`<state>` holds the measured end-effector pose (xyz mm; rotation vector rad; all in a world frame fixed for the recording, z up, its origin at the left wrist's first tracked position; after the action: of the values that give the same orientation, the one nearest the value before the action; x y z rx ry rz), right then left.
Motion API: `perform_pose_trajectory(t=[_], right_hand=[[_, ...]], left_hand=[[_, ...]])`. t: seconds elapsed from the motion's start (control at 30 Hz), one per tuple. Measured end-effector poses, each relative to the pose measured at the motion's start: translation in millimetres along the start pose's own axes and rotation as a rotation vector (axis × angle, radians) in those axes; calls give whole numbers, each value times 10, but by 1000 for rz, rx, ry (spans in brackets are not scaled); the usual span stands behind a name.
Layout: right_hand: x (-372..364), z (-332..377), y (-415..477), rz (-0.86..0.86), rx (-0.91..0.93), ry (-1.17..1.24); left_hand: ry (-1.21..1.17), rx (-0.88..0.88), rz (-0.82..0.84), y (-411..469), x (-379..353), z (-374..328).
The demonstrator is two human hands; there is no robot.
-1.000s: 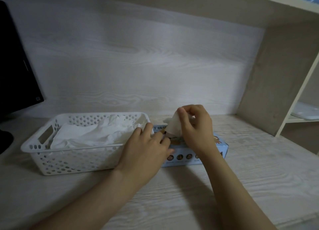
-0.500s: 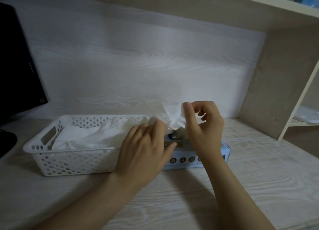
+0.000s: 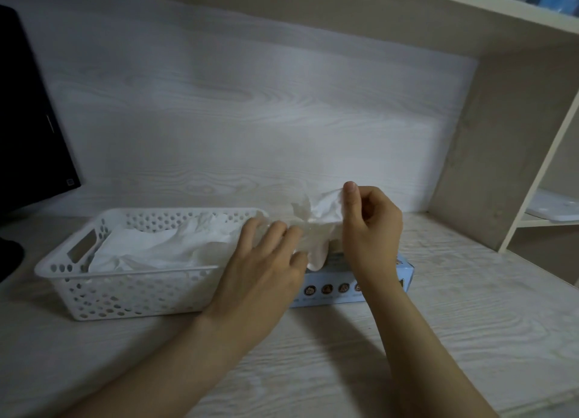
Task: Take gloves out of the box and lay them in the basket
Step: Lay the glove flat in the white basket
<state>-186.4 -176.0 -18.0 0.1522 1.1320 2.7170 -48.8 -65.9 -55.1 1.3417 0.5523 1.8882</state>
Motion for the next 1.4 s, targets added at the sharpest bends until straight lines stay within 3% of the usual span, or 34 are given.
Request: perform_pose_trajectory(t=[0.13, 0.4, 0.53, 0.63, 0.77, 1.0, 1.13, 1.4], right_hand=[[87, -7, 7, -120, -21, 10], [130, 206, -39, -204, 131, 87], [138, 275, -84, -235, 181, 57], [121, 297, -112, -207, 220, 3], [12, 294, -130, -27, 118, 24], [-173, 346, -186, 521, -87, 382], [-260, 365, -275, 791, -155, 421], [-319, 311, -281, 804, -328, 548]], left_hand=[[-30, -49, 64, 3, -39, -79], [12, -56, 178, 22, -64, -114], [-67, -56, 82, 30, 18, -102], [-174, 35, -107, 61, 215, -20], [-279, 184, -310, 56, 415, 182], [-677, 368, -272, 26, 310, 390], [-793, 468, -302, 10, 336, 483], [-914, 551, -361, -1, 399, 624]])
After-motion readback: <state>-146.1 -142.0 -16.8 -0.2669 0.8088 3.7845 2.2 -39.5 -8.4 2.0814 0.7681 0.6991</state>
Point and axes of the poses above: each hand's wrist, its own y-axis towards the middle knuckle, its own x-axis out of the back of the hand, z = x × y, the point moved 5 cm from there along y, towards the middle knuckle, and after that the axes turned 1 degree about x, right-handed, at the moved point
